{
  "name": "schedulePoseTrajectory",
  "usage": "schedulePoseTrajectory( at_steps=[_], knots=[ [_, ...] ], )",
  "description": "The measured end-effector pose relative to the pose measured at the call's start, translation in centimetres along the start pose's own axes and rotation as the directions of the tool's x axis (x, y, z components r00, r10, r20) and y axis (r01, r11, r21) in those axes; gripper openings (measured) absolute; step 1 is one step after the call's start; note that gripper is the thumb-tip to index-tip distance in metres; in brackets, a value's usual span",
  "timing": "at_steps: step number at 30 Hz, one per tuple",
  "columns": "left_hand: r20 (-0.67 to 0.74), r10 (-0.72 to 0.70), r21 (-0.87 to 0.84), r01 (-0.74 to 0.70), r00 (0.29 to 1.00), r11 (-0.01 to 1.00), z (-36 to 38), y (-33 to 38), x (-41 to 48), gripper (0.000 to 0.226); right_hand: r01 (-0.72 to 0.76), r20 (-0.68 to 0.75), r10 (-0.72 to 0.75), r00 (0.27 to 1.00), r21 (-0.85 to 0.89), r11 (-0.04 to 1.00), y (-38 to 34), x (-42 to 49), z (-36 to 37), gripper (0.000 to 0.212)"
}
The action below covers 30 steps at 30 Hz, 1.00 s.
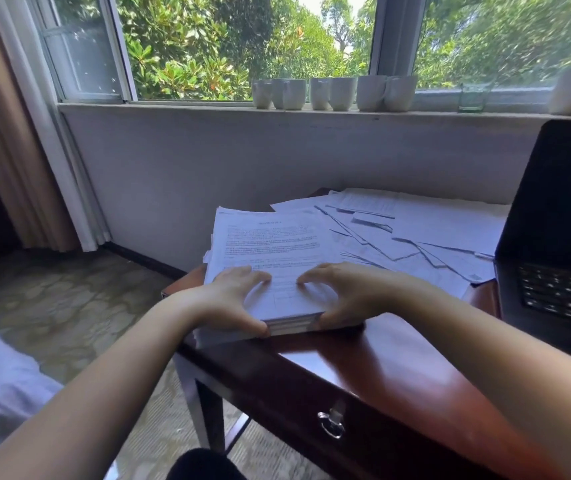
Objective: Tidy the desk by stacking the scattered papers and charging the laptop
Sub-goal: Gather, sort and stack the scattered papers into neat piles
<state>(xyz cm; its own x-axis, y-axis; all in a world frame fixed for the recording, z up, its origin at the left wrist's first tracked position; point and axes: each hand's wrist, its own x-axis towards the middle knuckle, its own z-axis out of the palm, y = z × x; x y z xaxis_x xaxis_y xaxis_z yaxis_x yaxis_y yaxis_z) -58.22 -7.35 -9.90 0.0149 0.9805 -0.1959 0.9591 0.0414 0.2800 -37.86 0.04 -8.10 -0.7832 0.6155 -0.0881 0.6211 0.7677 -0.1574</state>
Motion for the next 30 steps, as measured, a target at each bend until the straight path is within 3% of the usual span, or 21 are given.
schedulePoseTrajectory(
  at_steps=[3, 5, 7, 9, 12, 15, 19, 24, 26, 28, 30],
  knots=[
    [0.077, -0.033, 0.039, 0.03, 0.997, 0.999, -0.7, 0.8, 0.0, 0.097, 0.021, 0.013, -0.022, 1.0, 0.05, 0.999, 0.5, 0.0, 0.3, 0.073],
    [0.098, -0.095, 0.123, 0.082, 0.991, 0.989, -1.3, 1.8, 0.3, 0.089, -0.005, 0.034, -0.002, 0.999, 0.206, 0.979, 1.0, 0.0, -0.1, 0.065],
    [0.011, -0.134, 0.213, 0.129, 0.991, 0.969, -1.9, 3.1, 1.2, 0.071, -0.004, -0.068, 0.03, 0.997, 0.353, 0.936, 1.8, 0.3, -0.7, 0.043],
    [-0.125, -0.084, 0.256, 0.114, 0.989, 0.96, -2.2, 4.7, 2.7, 0.061, 0.018, -0.267, 0.097, 0.959, 0.4, 0.916, 3.4, 1.1, -1.1, 0.018],
    [-0.217, 0.029, 0.167, 0.008, 0.976, 0.986, -2.4, 6.9, 5.0, 0.046, -0.106, -0.418, 0.222, 0.881, 0.284, 0.953, 6.6, 2.5, -0.8, 0.009],
    [-0.209, 0.097, 0.021, -0.095, 0.973, 0.995, -2.4, 8.2, 8.1, 0.04, -0.288, -0.409, 0.375, 0.832, 0.258, 0.922, 10.7, 3.1, -0.8, 0.009],
    [-0.192, 0.111, -0.048, -0.122, 0.975, 0.991, -2.1, 9.3, 12.8, 0.036, -0.518, -0.317, 0.548, 0.774, 0.18, 0.836, 16.5, 3.3, -0.8, 0.041],
    [-0.254, 0.034, 0.027, -0.028, 0.967, 0.999, -2.8, 10.9, 18.6, 0.029, -0.646, -0.254, 0.668, 0.7, 0.173, 0.743, 20.8, 3.2, -0.8, 0.067],
    [-0.275, -0.01, 0.097, 0.038, 0.961, 0.995, -2.6, 11.3, 20.0, 0.025, -0.694, -0.236, 0.698, 0.676, 0.116, 0.711, 21.6, 3.6, -0.3, 0.05],
    [-0.291, -0.027, 0.14, 0.071, 0.956, 0.988, -1.9, 11.3, 20.9, 0.016, -0.716, -0.315, 0.685, 0.657, 0.023, 0.698, 21.8, 4.1, 0.1, 0.025],
    [-0.335, -0.036, 0.134, 0.086, 0.942, 0.987, -0.9, 10.7, 21.3, 0.018, -0.719, -0.378, 0.661, 0.648, -0.018, 0.694, 21.8, 4.4, 0.4, 0.023]
  ],
)
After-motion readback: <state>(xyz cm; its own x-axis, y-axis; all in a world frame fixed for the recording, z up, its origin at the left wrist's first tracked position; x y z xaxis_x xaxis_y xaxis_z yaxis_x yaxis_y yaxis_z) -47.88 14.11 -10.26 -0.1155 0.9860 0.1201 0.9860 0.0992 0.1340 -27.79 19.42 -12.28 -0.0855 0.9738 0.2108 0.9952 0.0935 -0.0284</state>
